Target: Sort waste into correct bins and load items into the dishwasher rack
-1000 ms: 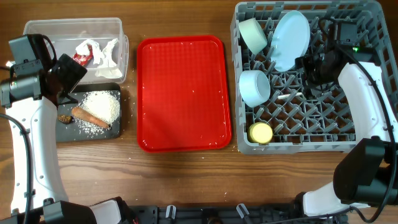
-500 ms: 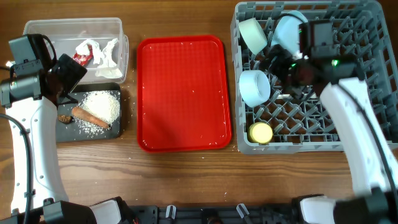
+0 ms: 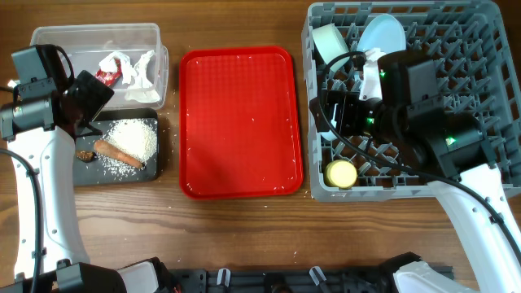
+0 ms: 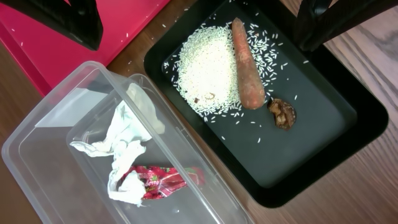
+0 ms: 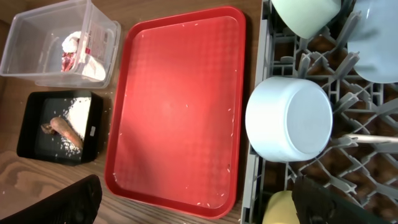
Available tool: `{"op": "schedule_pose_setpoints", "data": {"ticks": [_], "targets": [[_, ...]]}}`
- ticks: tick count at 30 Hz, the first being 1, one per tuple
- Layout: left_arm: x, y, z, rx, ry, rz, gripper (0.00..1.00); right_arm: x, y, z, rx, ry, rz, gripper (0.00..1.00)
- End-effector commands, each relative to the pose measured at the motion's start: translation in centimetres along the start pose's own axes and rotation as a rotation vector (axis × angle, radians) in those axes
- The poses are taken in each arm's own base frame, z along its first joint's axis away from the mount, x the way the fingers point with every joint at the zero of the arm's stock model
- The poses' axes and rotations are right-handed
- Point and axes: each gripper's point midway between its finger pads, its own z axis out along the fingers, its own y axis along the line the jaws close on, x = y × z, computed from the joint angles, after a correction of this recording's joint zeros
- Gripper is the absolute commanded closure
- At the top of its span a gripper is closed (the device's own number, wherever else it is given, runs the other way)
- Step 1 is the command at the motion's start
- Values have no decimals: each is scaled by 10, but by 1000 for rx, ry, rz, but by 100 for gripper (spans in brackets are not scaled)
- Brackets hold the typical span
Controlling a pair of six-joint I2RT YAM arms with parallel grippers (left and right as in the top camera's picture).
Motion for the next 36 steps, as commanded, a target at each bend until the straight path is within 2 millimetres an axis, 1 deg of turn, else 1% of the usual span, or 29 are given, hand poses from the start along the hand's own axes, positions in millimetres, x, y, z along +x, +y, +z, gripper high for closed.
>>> {"op": "schedule_pose_setpoints", "data": {"ticks": [1,3,5,7,9,11,15,16,19,22,23,24,27,31,35,36], "targets": [[-6,-2,-6,11,-20,0,0,0,-10,3,60,-4,-18,0],[-6,-2,-6,11,-20,0,0,-10,-9,1,52,-43,-66,0],[-6,-2,-6,11,-20,0,0,-29,3,-5,-2,-126,-189,0],[-6,-2,-6,11,-20,0,0,-45,16,-17,-56,-213,-341,0],[-6,-2,-6,11,-20,0,0,-56,17,-29,-50,-278,-389,0],[-6,-2,-6,11,-20,0,0,-63,8,-37,-6,-311,-376,0],[-6,-2,-6,11,-20,0,0,-76,-17,-56,75,-376,-349,0],[-6,-2,-6,11,-20,0,0,-79,-26,-62,98,-392,-333,0],[-6,-2,-6,11,-20,0,0,-84,-45,-76,144,-430,-305,0],[-6,-2,-6,11,-20,0,0,-86,-54,-82,168,-495,-335,0],[-6,-2,-6,11,-20,0,0,-86,-56,-81,165,-519,-359,0],[-6,-2,-6,11,-20,0,0,-81,-59,-77,151,-572,-396,0],[-6,-2,-6,11,-20,0,0,-69,-61,-71,129,-655,-432,0],[-6,-2,-6,11,-20,0,0,-38,-70,-60,131,-741,-455,0],[-6,-2,-6,11,-20,0,0,-1,-82,-44,131,-779,-464,0],[-6,-2,-6,11,-20,0,0,12,-86,-39,130,-791,-468,0]]}}
